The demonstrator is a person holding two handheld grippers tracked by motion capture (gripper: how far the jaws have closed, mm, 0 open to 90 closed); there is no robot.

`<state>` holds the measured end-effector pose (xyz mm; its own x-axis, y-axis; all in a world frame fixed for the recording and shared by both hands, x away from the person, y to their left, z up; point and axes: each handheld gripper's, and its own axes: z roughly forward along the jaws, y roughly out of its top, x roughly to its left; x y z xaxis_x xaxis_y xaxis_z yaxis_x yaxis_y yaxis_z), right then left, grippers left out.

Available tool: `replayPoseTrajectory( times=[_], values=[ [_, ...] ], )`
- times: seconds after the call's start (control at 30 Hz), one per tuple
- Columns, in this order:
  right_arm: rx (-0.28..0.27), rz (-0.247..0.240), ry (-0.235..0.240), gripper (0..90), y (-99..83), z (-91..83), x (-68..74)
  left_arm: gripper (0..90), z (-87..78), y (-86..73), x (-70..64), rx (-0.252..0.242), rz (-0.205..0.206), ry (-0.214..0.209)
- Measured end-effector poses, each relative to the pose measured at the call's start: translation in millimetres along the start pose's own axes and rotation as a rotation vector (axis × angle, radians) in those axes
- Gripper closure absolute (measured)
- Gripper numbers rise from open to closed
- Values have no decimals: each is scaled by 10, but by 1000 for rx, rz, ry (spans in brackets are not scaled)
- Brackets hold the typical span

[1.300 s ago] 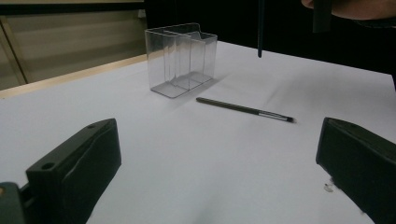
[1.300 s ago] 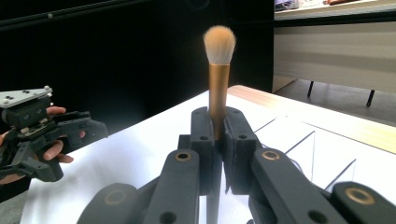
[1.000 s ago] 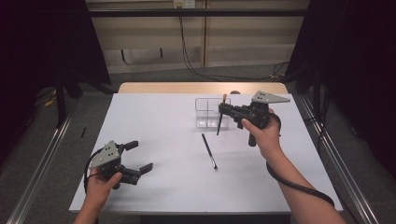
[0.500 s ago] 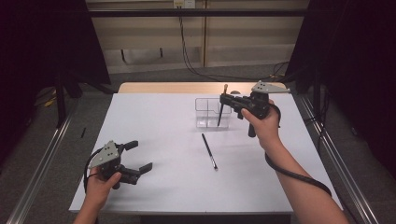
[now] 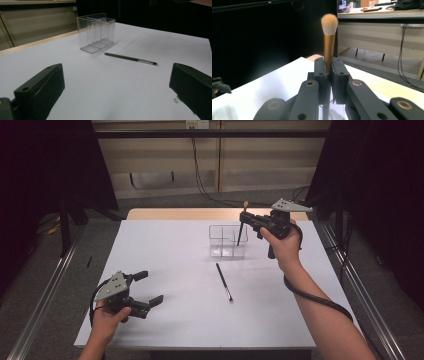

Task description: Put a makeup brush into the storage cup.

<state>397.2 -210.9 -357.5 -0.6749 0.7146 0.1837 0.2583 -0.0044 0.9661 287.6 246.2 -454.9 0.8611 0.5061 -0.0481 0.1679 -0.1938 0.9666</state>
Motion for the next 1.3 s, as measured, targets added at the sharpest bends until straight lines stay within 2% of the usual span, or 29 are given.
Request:
replayPoseTrajectory(
  times=[0.2, 0.83, 1.3],
  values=[
    [8, -11, -34, 841, 25, 33, -64, 0, 0, 1, -2, 4, 7, 1],
    [-2, -9, -80, 841, 13, 191, -186, 0, -4, -6, -2, 2, 11, 0],
    [-1, -17, -113, 840, 33, 193, -251, 0, -3, -4, -9, -3, 12, -1]
  ],
)
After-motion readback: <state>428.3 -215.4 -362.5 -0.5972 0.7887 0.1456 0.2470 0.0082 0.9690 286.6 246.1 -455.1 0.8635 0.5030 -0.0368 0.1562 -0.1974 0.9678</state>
